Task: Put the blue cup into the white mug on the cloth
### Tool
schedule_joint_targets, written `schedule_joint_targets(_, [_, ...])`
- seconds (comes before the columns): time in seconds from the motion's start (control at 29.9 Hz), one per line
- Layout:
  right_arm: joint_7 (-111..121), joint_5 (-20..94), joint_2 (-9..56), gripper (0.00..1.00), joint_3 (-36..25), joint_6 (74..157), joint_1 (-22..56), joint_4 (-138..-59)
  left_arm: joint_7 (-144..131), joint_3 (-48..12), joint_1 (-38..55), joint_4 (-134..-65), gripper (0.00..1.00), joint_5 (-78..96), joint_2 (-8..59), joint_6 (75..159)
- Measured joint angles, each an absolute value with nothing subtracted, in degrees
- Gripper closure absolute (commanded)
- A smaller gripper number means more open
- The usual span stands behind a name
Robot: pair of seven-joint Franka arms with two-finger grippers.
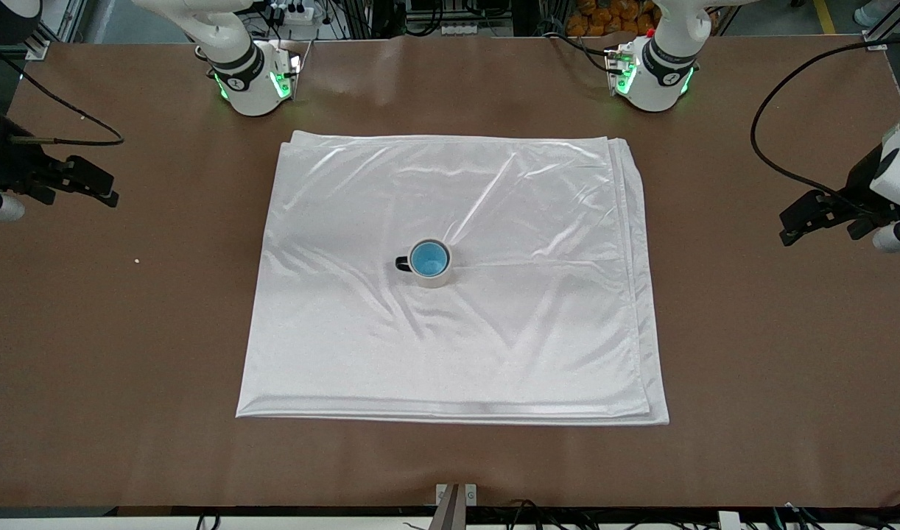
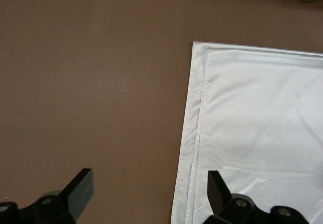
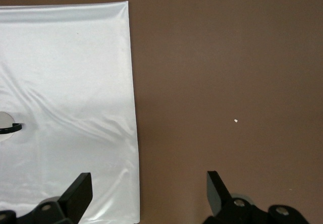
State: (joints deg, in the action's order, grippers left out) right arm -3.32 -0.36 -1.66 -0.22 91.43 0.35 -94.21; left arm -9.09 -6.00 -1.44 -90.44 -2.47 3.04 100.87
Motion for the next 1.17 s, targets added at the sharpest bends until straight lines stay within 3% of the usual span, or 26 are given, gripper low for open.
schedule_joint_targets(1.17, [-3.39,-0.33,-1.66,0.0,-0.22,91.45,-0.03,-94.3,-9.06,-6.65,-1.01,-90.17,0.0,-0.32,2.54,99.12])
